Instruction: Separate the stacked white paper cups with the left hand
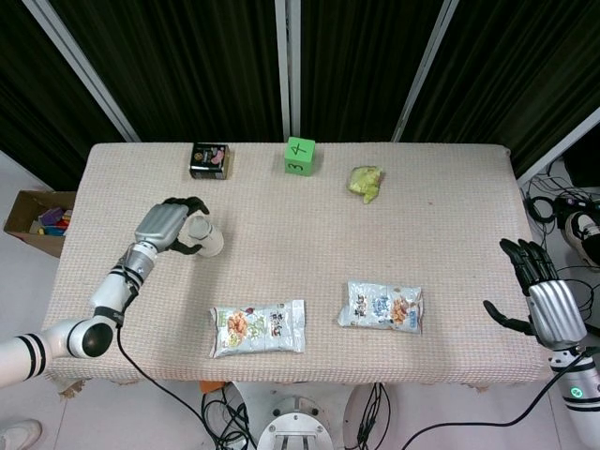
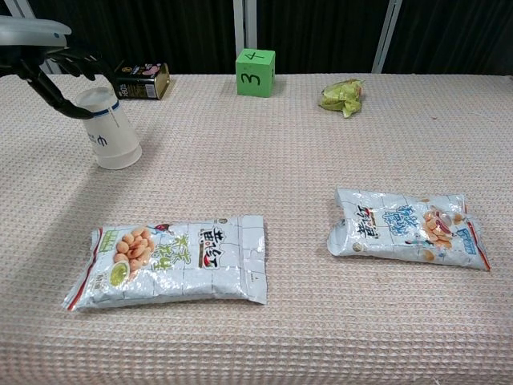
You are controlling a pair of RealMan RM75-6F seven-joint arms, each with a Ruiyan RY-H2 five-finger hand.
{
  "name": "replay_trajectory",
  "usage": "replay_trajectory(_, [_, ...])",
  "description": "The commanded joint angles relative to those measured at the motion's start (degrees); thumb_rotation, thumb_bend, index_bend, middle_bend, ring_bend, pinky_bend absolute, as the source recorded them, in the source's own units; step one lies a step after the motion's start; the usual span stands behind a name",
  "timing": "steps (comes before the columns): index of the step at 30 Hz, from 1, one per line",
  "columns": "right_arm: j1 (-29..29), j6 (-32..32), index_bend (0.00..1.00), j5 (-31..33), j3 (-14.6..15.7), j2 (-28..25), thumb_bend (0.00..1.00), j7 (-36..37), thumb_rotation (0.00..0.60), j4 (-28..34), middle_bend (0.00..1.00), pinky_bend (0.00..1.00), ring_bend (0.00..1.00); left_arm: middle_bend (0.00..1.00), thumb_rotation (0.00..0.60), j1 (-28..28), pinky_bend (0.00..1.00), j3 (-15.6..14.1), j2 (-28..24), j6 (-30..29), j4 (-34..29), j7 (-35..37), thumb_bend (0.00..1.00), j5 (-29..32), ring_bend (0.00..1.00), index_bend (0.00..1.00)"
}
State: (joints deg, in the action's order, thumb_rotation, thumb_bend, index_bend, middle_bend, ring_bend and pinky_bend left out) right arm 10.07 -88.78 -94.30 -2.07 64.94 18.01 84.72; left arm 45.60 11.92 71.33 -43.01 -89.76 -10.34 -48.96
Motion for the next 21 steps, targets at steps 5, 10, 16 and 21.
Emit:
replay_trajectory(5, [-0.3, 0.5, 0.03, 0.5, 0.1, 0.5, 0.19, 0.4, 0.600, -0.7, 0.10, 0.00, 0.00, 0.15, 0.600, 1.3, 0.15, -0.5, -0.1, 1.6, 0.9, 0.0, 0.28, 1.9, 0.16, 0.27])
replay_trajectory(10, [-0.5, 0.4, 0.03, 0.9, 0.0, 0.5, 0.19, 0.9, 0.600, -1.2, 0.10, 0.00, 0.00, 0.15, 0.600, 2.1, 0.15, -1.2, -0.3, 2.6, 1.4, -0.1, 0.30, 3.5, 0.15, 0.27])
replay_trajectory(16, [-0.5, 1.0, 0.03, 1.0, 0.1, 0.6, 0.19, 0.9, 0.600, -1.5, 0.10, 0.00, 0.00, 0.15, 0.600, 2.4, 0.15, -1.5, -0.4, 2.4, 1.5, 0.5, 0.33, 3.6, 0.15, 0.29])
replay_trajectory(21, [-0.6, 1.2, 0.03, 1.2, 0.1, 0.6, 0.19, 0.8, 0.600, -1.5, 0.10, 0.00, 0.00, 0.15, 0.600, 2.6, 0.15, -1.8, -0.3, 2.2, 1.7, 0.7, 0.33, 3.8, 0.15, 0.30])
